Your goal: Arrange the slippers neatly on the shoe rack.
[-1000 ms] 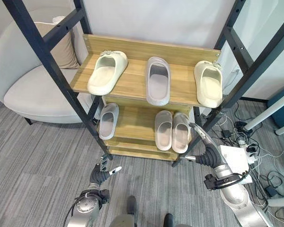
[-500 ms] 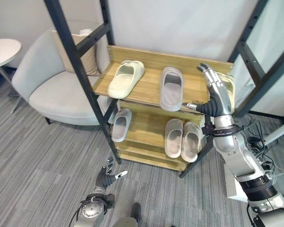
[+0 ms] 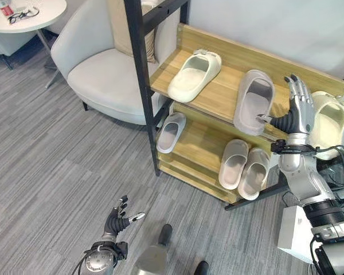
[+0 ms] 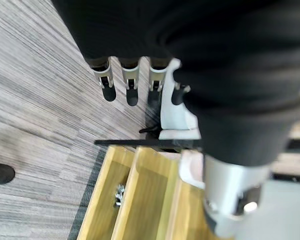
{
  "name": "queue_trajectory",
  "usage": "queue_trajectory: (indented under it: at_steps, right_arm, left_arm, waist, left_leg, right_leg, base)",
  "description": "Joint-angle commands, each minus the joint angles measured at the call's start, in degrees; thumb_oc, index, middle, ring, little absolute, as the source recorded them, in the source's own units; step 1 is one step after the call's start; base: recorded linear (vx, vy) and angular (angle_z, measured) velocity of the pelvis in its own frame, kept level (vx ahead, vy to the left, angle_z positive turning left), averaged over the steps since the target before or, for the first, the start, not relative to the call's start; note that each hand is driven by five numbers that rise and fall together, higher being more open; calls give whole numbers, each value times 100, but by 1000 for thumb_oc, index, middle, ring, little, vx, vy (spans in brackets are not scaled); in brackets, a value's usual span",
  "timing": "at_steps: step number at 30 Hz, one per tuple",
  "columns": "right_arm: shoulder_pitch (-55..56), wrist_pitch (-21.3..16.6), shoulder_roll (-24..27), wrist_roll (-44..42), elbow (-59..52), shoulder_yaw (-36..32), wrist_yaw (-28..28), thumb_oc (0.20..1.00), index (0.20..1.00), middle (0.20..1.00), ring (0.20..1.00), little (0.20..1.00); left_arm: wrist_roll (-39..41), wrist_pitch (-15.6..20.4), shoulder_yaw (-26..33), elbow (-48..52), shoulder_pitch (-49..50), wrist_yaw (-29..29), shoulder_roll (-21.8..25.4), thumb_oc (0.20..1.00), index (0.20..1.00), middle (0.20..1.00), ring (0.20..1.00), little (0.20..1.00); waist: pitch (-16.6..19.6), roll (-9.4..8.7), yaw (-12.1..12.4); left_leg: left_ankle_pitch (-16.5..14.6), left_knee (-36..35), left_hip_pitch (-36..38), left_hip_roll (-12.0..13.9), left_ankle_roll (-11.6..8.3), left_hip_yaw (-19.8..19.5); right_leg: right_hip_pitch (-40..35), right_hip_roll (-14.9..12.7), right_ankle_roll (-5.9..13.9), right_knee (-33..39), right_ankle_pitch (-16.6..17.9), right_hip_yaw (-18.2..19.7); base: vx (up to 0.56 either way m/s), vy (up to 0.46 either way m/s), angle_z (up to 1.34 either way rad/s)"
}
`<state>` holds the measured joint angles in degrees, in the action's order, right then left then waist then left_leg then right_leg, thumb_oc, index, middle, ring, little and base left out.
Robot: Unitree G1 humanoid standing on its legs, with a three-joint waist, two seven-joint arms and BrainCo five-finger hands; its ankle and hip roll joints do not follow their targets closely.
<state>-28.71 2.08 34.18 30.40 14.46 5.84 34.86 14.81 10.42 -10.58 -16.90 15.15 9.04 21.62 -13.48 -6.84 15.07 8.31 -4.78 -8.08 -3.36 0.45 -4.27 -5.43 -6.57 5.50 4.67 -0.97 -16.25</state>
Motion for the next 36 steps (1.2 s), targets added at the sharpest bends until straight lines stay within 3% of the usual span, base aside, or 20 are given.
queue_trajectory:
  at_steps: [1, 8, 15, 17, 18, 24, 32, 36]
  right_arm:
    - [-833, 139, 629, 67, 331, 149, 367, 1000, 1000, 1000, 1000, 1000]
    - [-1940, 286, 907, -316, 1495, 579, 641, 1000, 1000, 1000, 1000, 1000]
    - [-2390, 325, 1013, -576, 1983, 828, 662, 1000, 1000, 1000, 1000, 1000]
    - [-2415, 338, 1012, -624, 2167, 935, 553, 536, 536, 536, 536, 536]
    - [-2418, 339, 1017, -654, 2263, 970, 515, 219, 219, 219, 219, 219]
    - [-2308, 318, 859, -970, 2493, 948, 475, 200, 200, 200, 200, 200]
    - [-1416, 395, 382, -840, 1244, 374, 456, 200, 200, 200, 200, 200]
    - [-378, 8, -272, -719, -642, -222, 566, 200, 200, 200, 200, 200]
  left_arm:
    - [37, 435, -49, 470, -233, 8, 207, 1000, 1000, 1000, 1000, 1000]
    - [110, 511, -319, 469, -514, 26, 305, 1000, 1000, 1000, 1000, 1000]
    - [99, 518, -423, 473, -589, 28, 352, 1000, 1000, 1000, 1000, 1000]
    - [144, 520, -416, 470, -598, 41, 346, 1000, 1000, 1000, 1000, 1000]
    - [152, 516, -408, 472, -606, 49, 348, 1000, 1000, 1000, 1000, 1000]
    - [190, 458, -399, 507, -619, 135, 346, 1000, 1000, 1000, 1000, 1000]
    - [113, 347, -216, 594, -609, 225, 285, 1000, 1000, 1000, 1000, 1000]
    - [10, 275, -35, 646, -591, 275, 172, 1000, 1000, 1000, 1000, 1000]
  waist:
    - [93, -2, 290]
    - [29, 25, 502]
    - [62, 38, 560]
    - [90, 33, 547]
    - [94, 31, 541]
    - [113, 57, 456]
    - [210, 129, 172]
    - [302, 221, -10]
  left_leg:
    - [-1309, 898, 39, 250, -109, -235]
    - [-1303, 971, -179, 171, -146, -347]
    - [-1290, 931, -199, 128, -168, -426]
    - [-1284, 898, -169, 128, -172, -449]
    - [-1284, 889, -159, 131, -174, -457]
    - [-1274, 861, -117, 138, -189, -484]
    - [-1271, 737, 119, 220, -188, -422]
    - [-1222, 560, 294, 253, -156, -391]
  right_leg:
    - [-5, -590, 546, -190, 80, -44]
    - [16, -621, 552, -117, 118, -221]
    - [-5, -638, 555, -98, 118, -326]
    - [-31, -633, 550, -102, 104, -344]
    - [-37, -629, 546, -102, 94, -353]
    - [-66, -590, 514, -95, 43, -371]
    - [-114, -543, 444, -112, -30, -230]
    - [-144, -508, 411, -116, -76, -158]
  base:
    - [0, 0, 0]
    - [13, 16, 13]
    - [22, 10, 9]
    - [9, 0, 4]
    - [0, 0, 0]
    - [0, 0, 0]
    - [-12, -19, 1]
    - [-5, -8, -2]
